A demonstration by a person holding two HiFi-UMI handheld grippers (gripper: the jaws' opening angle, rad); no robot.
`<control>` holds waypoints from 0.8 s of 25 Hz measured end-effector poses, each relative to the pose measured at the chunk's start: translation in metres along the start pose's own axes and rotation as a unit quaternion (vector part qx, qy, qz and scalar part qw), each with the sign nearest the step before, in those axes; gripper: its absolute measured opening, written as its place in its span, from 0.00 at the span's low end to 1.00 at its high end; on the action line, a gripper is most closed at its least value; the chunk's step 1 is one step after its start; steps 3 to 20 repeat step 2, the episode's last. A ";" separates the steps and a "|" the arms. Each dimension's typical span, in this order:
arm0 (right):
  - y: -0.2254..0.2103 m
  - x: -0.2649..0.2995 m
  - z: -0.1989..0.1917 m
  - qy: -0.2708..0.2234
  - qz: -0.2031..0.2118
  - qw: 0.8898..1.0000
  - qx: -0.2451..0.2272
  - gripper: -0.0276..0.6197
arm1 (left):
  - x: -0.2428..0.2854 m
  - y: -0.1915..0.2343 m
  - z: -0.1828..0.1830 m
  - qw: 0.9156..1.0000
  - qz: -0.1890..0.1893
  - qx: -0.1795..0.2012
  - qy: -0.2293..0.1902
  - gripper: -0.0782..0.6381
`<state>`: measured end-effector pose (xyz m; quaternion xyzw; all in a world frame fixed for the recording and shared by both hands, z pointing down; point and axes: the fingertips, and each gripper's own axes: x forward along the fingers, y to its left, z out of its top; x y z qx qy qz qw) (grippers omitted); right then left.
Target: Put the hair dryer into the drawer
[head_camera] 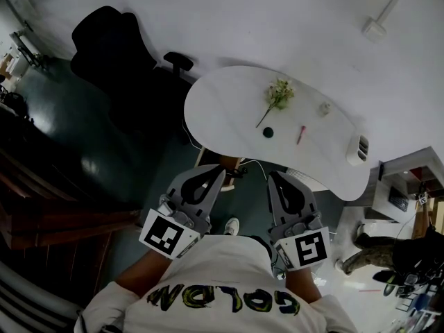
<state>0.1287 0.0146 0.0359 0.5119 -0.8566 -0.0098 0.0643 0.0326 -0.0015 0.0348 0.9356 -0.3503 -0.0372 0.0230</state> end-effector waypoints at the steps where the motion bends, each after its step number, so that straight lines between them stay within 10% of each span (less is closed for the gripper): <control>1: 0.000 0.000 0.000 0.001 0.001 1.000 0.000 0.07 | 0.001 0.000 0.000 1.000 0.000 0.000 0.000 0.13; 20: 0.000 0.001 0.000 0.001 0.001 1.000 -0.001 0.07 | 0.001 0.000 0.000 1.000 0.000 -0.001 0.000 0.13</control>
